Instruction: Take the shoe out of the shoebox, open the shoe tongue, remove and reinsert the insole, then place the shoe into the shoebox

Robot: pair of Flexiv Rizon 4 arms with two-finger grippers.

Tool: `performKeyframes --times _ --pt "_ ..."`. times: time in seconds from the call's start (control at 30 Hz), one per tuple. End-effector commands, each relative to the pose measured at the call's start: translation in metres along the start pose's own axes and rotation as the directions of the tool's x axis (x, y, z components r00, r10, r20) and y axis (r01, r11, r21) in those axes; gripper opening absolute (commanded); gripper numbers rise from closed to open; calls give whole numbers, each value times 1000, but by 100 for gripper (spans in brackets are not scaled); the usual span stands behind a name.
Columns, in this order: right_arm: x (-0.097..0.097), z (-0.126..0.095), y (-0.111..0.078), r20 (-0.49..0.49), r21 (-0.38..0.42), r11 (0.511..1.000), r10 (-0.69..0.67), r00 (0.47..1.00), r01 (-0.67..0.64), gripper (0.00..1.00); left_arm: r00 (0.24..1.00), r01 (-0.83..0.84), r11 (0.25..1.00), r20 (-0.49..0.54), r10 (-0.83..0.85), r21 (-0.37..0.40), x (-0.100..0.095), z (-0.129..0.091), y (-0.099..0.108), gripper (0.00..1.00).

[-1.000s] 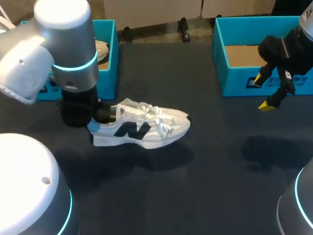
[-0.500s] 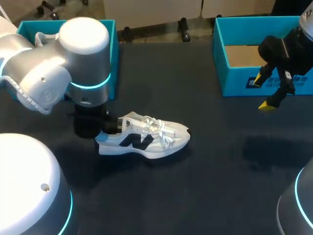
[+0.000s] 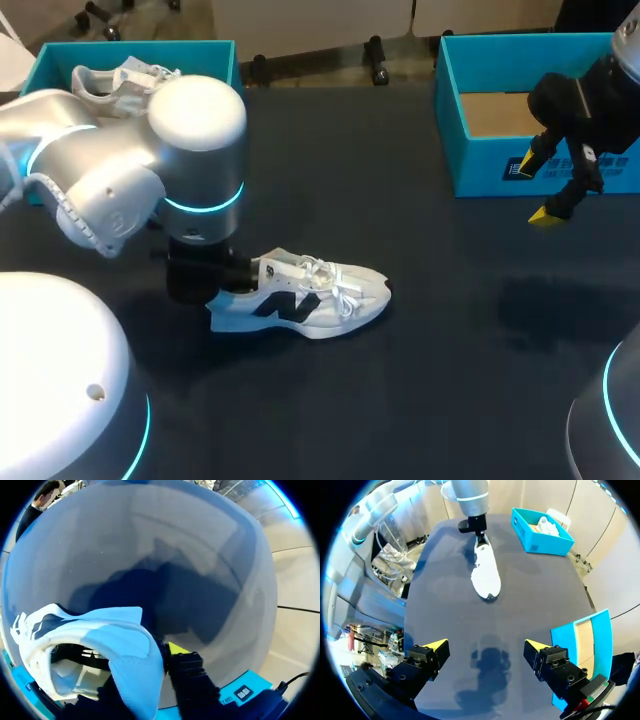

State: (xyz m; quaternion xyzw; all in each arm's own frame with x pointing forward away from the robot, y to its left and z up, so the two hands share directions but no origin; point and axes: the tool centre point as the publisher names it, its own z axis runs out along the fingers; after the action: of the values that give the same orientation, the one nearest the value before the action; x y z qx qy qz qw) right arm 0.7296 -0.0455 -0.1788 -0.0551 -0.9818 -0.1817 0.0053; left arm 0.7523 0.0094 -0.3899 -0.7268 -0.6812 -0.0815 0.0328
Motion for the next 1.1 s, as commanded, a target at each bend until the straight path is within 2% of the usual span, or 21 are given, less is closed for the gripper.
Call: performKeyframes --times 0.03,0.07,0.1,0.13,0.17,0.53,0.77,0.93,1.1 --pt "-1 1 1 -2 3 1000 1 1000 -1 100 1000 3 1000 9 -3 4 3 -2 0 48" --pt "-1 1 1 -2 3 1000 1 1000 -1 100 1000 3 1000 13 -3 9 5 -5 0 57" --pt "-1 1 1 -2 3 1000 1 1000 -1 100 1000 4 1000 21 -4 9 6 -7 0 80" --pt "-1 1 1 -2 3 1000 1 1000 -1 100 1000 7 1000 22 -7 9 7 -10 0 97" --pt "-1 1 1 -2 3 1000 1 1000 -1 100 1000 9 1000 29 -9 9 8 -12 0 100" --pt "-1 1 1 -2 3 1000 1 1000 -1 100 992 57 998 113 -61 37 20 -47 5 100" --pt "-1 1 1 -2 3 1000 1 1000 -1 100 970 118 984 198 -143 132 24 -67 6 100" --pt "-1 1 1 -2 3 1000 1 1000 -1 100 944 139 959 259 -203 245 32 -83 5 100" --pt "-1 1 1 -2 3 1000 1 1000 -1 100 944 139 959 259 -203 245 32 -83 5 100"
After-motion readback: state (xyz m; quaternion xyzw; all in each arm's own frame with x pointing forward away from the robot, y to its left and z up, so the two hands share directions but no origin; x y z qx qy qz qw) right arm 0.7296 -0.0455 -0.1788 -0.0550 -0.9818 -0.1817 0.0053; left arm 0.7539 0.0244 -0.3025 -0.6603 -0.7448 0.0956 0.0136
